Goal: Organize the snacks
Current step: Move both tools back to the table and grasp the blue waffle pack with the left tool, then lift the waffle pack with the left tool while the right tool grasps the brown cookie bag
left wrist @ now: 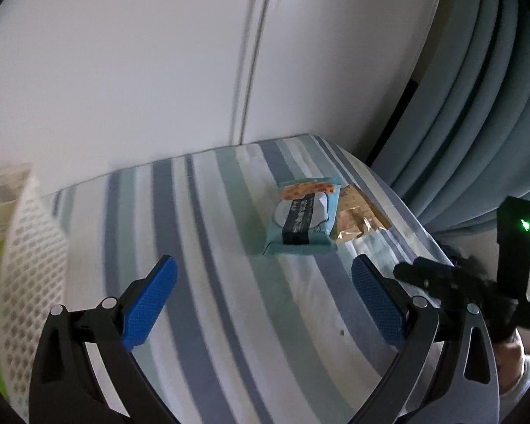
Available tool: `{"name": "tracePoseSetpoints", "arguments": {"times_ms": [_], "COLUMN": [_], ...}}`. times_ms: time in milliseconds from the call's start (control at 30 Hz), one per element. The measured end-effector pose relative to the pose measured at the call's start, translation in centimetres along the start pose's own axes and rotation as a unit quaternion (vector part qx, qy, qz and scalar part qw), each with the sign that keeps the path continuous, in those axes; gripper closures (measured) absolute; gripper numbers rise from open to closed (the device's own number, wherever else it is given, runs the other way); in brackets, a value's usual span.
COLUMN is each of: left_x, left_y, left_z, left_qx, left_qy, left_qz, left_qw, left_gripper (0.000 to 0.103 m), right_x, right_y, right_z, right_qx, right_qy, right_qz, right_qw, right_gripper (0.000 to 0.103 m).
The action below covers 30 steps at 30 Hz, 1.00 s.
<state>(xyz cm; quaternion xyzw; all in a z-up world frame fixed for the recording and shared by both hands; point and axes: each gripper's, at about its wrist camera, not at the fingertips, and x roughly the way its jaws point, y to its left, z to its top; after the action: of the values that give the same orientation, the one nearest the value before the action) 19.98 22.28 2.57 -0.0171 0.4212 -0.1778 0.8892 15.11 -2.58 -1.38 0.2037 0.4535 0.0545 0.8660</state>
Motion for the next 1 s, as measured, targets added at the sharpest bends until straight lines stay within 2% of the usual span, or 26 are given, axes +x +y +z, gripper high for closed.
{"name": "tracePoseSetpoints", "arguments": {"times_ms": [400,533,767,800,900,1000], "left_x": [8.1,10.8,13.8,13.9,14.1,14.1], "left_y": [-2.3,-2.2,-1.9,-1.9,-2.0,-1.7], "left_z": [3.1,3.7,3.6,3.5,3.0,2.9], "left_qx": [0.01,-0.005,-0.01,-0.009,-0.003,-0.002], "left_qy": [0.053,0.076,0.095,0.095,0.089,0.083], "left_qz": [-0.062,-0.084,-0.084,-0.085,-0.087,-0.079], "left_qw": [0.9966,0.9935,0.9919,0.9918,0.9922,0.9934], "left_gripper": [0.003,0.003,0.004,0.01,0.02,0.04], "right_x": [0.3,0.3,0.6,0.6,0.8,1.0], "right_y": [-0.2,-0.4,-0.5,-0.5,-0.4,-0.4], "right_z": [-0.2,-0.3,-0.4,-0.3,-0.3,-0.3], "right_qx": [0.004,0.006,0.009,0.009,0.008,0.009], "right_qy": [-0.006,-0.006,0.0,0.0,0.003,0.004], "right_qz": [0.005,0.009,0.011,0.01,0.009,0.009], "right_qw": [1.0,1.0,1.0,1.0,1.0,1.0], "right_gripper": [0.023,0.023,0.023,0.023,0.023,0.023]}}
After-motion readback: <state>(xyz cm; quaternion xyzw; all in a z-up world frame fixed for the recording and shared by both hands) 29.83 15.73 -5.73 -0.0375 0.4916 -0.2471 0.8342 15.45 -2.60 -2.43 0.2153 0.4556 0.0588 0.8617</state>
